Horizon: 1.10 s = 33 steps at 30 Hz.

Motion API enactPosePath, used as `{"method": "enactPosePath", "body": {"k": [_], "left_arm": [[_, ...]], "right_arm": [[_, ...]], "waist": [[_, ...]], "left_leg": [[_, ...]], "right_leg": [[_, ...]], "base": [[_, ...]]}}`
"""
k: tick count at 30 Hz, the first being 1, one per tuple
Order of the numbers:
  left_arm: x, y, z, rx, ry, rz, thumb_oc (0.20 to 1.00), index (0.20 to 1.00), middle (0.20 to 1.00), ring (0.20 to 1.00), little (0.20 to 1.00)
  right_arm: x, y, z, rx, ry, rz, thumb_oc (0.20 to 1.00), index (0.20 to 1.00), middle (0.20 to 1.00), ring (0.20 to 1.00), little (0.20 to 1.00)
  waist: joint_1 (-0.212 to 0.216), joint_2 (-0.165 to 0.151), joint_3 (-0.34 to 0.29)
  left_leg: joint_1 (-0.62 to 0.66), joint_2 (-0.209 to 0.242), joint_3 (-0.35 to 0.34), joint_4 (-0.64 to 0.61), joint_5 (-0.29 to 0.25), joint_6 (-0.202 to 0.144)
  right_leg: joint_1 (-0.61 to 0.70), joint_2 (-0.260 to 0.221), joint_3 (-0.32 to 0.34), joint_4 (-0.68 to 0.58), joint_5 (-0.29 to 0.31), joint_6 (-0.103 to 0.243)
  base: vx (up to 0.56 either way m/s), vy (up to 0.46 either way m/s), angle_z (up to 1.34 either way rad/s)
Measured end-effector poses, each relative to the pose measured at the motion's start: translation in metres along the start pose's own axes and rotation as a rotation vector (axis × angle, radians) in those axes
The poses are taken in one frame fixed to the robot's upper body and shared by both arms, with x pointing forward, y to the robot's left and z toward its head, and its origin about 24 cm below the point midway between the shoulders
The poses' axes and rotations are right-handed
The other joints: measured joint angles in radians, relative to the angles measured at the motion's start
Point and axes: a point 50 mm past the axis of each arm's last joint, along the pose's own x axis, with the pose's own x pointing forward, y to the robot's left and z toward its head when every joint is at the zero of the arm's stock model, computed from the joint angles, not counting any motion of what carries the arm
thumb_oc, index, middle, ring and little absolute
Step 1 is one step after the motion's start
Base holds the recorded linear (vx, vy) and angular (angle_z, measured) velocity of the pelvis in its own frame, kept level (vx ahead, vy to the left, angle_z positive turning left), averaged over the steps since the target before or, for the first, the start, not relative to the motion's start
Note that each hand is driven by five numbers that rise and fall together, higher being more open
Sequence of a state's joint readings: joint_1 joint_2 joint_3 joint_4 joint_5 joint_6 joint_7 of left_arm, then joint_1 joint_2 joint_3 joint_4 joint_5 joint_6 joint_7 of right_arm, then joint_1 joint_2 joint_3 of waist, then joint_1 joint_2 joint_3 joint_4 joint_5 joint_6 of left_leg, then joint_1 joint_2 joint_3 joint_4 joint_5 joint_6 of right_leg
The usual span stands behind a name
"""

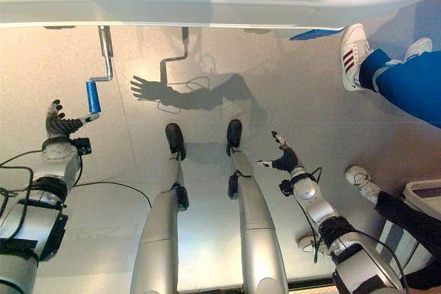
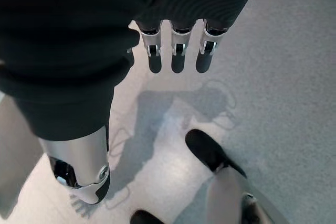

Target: Raise the hospital bed

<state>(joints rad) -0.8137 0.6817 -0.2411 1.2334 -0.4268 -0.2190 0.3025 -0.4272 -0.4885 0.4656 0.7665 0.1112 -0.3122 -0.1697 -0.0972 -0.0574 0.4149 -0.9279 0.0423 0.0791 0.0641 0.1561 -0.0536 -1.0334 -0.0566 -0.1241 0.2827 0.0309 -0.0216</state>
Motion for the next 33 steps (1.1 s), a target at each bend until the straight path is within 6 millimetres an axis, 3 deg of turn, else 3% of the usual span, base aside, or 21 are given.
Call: {"method": "enactPosePath", "body": {"k": [10, 26, 30, 33], "left_arm": [[0.001, -0.011, 0.018, 0.044, -0.064, -0.035, 1.000, 1.000, 1.000, 1.000, 1.000], [-0.001, -0.018, 0.020, 0.042, -0.087, -0.062, 1.000, 1.000, 1.000, 1.000, 1.000], [-0.004, -0.028, 0.027, 0.057, -0.128, -0.118, 1.000, 1.000, 1.000, 1.000, 1.000], [-0.010, -0.046, 0.045, 0.047, -0.218, -0.222, 1.000, 1.000, 1.000, 1.000, 1.000]], "right_arm": [[0.000, 0.004, -0.002, -0.004, 0.007, 0.023, 1.000, 1.000, 1.000, 1.000, 1.000], [-0.001, 0.006, -0.004, -0.002, 0.018, 0.027, 1.000, 1.000, 1.000, 1.000, 1.000], [-0.001, 0.007, -0.004, -0.003, 0.018, 0.028, 1.000, 1.000, 1.000, 1.000, 1.000], [-0.001, 0.007, -0.005, -0.003, 0.024, 0.029, 1.000, 1.000, 1.000, 1.000, 1.000]], "waist": [[0.003, 0.000, -0.001], [0.000, 0.000, -0.001], [0.001, 0.000, -0.001], [-0.001, 0.000, -0.001]], "left_leg": [[-0.019, -0.005, -0.007, -0.008, 0.011, 0.003], [-0.019, -0.011, -0.009, -0.013, 0.020, 0.010], [-0.019, -0.013, -0.009, -0.015, 0.024, 0.012], [-0.016, -0.015, -0.010, -0.016, 0.026, 0.014]], "right_leg": [[-0.019, -0.004, -0.004, -0.004, 0.006, 0.003], [-0.018, -0.010, -0.005, -0.005, 0.013, 0.008], [-0.018, -0.012, -0.008, -0.004, 0.014, 0.008], [-0.015, -0.015, -0.008, -0.004, 0.015, 0.010]], "base": [[0.01, -0.006, 0.01], [0.00, 0.000, 0.00], [0.00, 0.000, 0.00], [0.00, 0.000, 0.00]]}}
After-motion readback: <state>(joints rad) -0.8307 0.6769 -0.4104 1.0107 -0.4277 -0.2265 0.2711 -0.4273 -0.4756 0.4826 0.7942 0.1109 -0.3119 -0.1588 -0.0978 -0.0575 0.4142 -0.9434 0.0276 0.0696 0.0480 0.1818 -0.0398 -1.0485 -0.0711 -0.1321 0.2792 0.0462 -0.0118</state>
